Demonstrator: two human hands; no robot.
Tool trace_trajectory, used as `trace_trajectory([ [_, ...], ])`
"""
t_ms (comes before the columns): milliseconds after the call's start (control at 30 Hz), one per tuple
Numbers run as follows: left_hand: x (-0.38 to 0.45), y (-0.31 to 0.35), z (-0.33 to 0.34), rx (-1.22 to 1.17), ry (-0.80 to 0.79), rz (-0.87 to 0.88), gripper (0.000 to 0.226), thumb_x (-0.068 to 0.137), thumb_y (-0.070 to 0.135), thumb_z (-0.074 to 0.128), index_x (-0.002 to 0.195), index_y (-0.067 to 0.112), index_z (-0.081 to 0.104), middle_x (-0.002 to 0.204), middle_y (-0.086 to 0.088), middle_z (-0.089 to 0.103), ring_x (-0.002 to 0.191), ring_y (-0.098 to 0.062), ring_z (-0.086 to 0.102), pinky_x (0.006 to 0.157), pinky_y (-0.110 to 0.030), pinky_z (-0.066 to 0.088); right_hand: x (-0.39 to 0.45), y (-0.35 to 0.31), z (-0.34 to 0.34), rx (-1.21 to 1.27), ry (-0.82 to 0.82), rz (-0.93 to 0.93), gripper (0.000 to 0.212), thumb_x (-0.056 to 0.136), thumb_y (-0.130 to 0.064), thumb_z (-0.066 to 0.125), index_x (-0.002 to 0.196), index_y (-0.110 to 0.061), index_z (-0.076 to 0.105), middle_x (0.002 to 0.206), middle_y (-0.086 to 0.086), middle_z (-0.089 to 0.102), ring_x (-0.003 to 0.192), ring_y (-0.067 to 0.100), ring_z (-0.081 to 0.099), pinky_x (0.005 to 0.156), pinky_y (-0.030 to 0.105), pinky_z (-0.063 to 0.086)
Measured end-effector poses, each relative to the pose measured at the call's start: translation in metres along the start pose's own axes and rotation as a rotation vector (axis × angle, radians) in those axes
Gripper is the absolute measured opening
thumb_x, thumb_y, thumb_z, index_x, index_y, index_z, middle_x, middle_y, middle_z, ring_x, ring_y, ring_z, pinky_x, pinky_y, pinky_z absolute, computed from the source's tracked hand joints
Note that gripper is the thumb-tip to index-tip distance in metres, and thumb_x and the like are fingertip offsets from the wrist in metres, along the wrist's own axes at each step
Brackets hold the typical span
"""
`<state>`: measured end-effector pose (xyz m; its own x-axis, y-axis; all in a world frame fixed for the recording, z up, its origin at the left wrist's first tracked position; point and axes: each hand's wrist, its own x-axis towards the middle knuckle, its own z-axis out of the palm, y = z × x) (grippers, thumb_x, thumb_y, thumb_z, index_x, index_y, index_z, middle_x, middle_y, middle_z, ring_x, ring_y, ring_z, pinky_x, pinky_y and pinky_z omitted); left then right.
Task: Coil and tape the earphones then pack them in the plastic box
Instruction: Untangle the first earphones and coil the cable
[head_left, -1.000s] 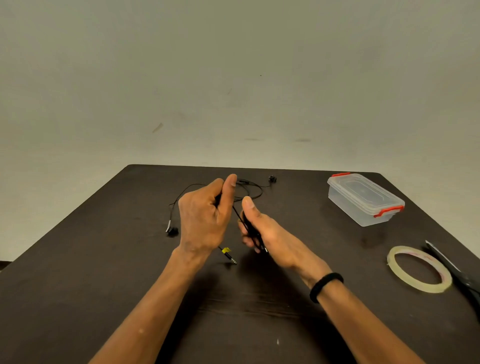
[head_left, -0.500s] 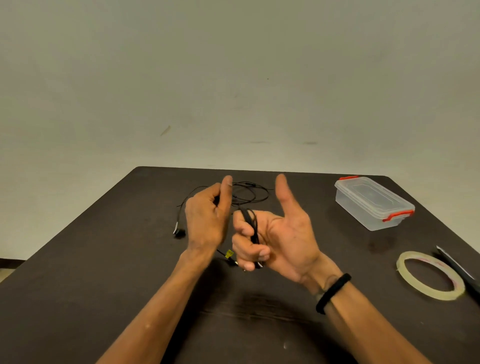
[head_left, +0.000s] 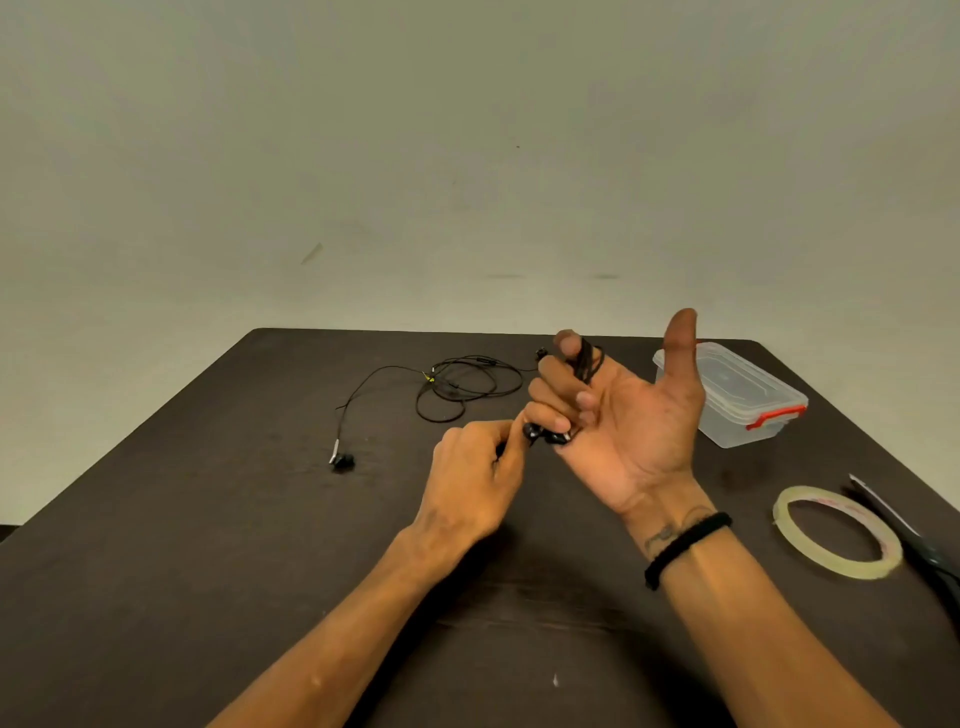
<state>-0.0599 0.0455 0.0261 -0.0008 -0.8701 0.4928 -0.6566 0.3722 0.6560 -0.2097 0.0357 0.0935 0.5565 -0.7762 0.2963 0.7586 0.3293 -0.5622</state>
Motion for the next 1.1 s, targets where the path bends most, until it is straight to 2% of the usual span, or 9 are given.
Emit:
trace_trajectory([
  [67,-0.003,0.003,0.003,0.027,-0.014,0.061,0.058,0.107,0.045,0.046,0.056,0.021,0.031,0.045,0.005,0.032,0.045,-0.019,0.032,0.048,-0.025,0.022,-0.001,-0.003,-0.003,-0.013,0.068,-0.075,0.094,0.083,-0.098,0.031,0.097,-0.008,0.057,0.068,0.001,0.029,0.060,0.014,0.015,0.060,0.031,0.020],
  [200,-0.007,0.006,0.003,0.182,-0.032,0.221,0.058,0.108,0.052,0.041,0.061,0.019,0.033,0.046,0.003,0.035,0.044,-0.023,0.039,0.048,-0.036,0.036,0.000,-0.009,-0.008,-0.091,0.178,-0.184,0.093,0.085,-0.096,0.027,0.096,-0.009,0.059,0.070,0.004,0.035,0.063,0.016,0.017,0.061,0.032,0.026],
  [333,-0.002,0.007,-0.010,0.333,0.014,0.385,0.050,0.106,0.052,0.048,0.065,0.024,0.038,0.051,0.010,0.034,0.047,-0.014,0.034,0.047,-0.035,0.038,0.001,-0.011,-0.014,-0.277,0.263,-0.234,0.092,0.089,-0.092,0.022,0.093,-0.009,0.060,0.070,0.008,0.037,0.062,0.020,0.019,0.061,0.036,0.024],
  [500,0.009,0.003,-0.030,0.321,0.144,0.454,0.042,0.098,0.051,0.066,0.068,0.023,0.056,0.059,0.014,0.044,0.052,-0.006,0.039,0.047,-0.030,0.037,0.004,-0.002,-0.020,-0.479,0.306,-0.190,0.089,0.091,-0.089,0.020,0.095,-0.009,0.057,0.068,0.009,0.042,0.058,0.019,0.026,0.058,0.034,0.027],
  [733,-0.002,0.017,-0.016,0.272,0.073,0.630,0.038,0.096,0.050,0.070,0.071,0.023,0.064,0.064,0.009,0.062,0.055,-0.011,0.056,0.048,-0.027,0.040,0.008,0.009,-0.035,-0.788,0.397,-0.071,0.088,0.087,-0.090,0.020,0.093,-0.011,0.057,0.069,0.015,0.054,0.054,0.018,0.031,0.055,0.033,0.031],
  [800,0.000,0.017,-0.019,0.242,0.083,0.629,0.037,0.096,0.051,0.070,0.073,0.022,0.066,0.067,0.008,0.066,0.056,-0.012,0.060,0.048,-0.031,0.045,0.008,0.012,-0.037,-0.858,0.356,0.023,0.092,0.091,-0.090,0.012,0.081,-0.010,0.056,0.067,0.015,0.049,0.055,0.021,0.033,0.054,0.031,0.033],
  [933,0.011,0.012,-0.035,0.075,0.165,0.465,0.036,0.093,0.046,0.076,0.070,0.020,0.068,0.061,0.010,0.066,0.053,-0.007,0.059,0.052,-0.035,0.049,0.004,0.019,-0.032,-0.991,0.207,0.167,0.111,0.095,-0.084,0.001,0.077,0.015,0.048,0.074,0.023,0.046,0.060,0.028,0.037,0.056,0.028,0.034],
  [1033,0.016,0.010,-0.044,-0.072,0.261,0.306,0.036,0.090,0.044,0.079,0.067,0.018,0.069,0.054,0.008,0.063,0.047,-0.011,0.056,0.049,-0.031,0.047,0.002,0.027,-0.026,-1.051,0.123,0.318,0.109,0.089,-0.090,-0.001,0.072,0.002,0.054,0.063,0.020,0.050,0.052,0.021,0.042,0.052,0.026,0.035],
  [1100,0.019,0.007,-0.046,-0.142,0.311,0.211,0.039,0.089,0.047,0.079,0.067,0.016,0.068,0.053,0.002,0.061,0.047,-0.020,0.053,0.048,-0.038,0.045,0.002,0.036,-0.024,-1.024,0.075,0.388,0.103,0.087,-0.092,-0.001,0.064,-0.005,0.049,0.056,0.012,0.045,0.049,0.020,0.037,0.052,0.030,0.030],
])
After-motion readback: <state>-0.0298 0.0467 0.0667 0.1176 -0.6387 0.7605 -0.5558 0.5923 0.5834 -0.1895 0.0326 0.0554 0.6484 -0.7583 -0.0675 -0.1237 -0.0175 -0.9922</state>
